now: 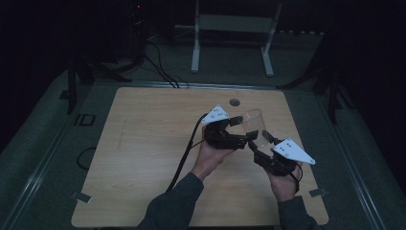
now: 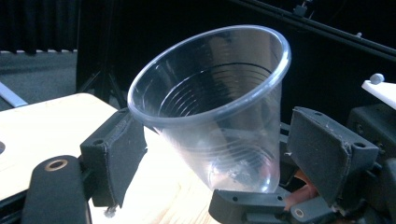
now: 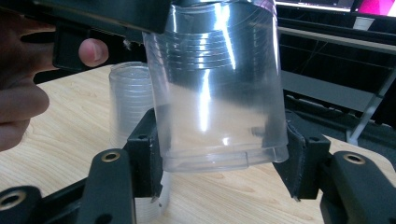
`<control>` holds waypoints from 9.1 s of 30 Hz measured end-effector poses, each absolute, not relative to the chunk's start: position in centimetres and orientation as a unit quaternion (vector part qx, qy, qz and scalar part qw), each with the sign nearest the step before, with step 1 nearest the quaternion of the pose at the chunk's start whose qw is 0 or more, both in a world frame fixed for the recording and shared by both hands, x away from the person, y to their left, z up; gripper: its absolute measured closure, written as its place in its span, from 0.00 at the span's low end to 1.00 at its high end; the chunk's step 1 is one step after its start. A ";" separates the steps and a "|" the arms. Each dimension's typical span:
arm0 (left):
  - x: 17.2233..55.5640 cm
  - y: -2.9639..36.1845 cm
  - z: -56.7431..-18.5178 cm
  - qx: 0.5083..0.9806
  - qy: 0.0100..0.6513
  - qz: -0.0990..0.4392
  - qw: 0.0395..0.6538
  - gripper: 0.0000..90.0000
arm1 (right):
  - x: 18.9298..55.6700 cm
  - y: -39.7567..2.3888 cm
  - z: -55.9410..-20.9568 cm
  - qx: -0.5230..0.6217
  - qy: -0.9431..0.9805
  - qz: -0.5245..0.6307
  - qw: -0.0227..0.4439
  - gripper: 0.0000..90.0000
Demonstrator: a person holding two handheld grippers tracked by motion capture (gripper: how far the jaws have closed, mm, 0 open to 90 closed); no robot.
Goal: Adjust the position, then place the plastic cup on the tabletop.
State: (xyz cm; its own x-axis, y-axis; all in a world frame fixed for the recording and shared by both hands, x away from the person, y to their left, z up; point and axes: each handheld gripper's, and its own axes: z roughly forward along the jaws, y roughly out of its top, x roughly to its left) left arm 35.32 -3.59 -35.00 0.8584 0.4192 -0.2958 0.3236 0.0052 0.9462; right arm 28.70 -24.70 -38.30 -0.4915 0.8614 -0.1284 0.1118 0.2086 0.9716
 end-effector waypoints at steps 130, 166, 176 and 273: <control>33.1 -4.6 -37.8 0.735 0.240 0.164 0.613 0.32 | 28.2 -29.1 -41.3 0.382 0.738 0.503 0.238 0.28; 32.9 -5.0 -38.6 0.732 0.233 0.168 0.617 0.33 | 28.1 -30.5 -40.9 0.394 0.722 0.511 0.249 0.28; 32.8 -5.2 -38.8 0.734 0.230 0.170 0.616 0.33 | 28.0 -30.9 -40.8 0.397 0.718 0.512 0.252 0.28; 32.6 -6.5 -42.6 0.737 0.220 0.175 0.615 0.33 | 27.8 -31.7 -40.7 0.402 0.709 0.518 0.259 0.29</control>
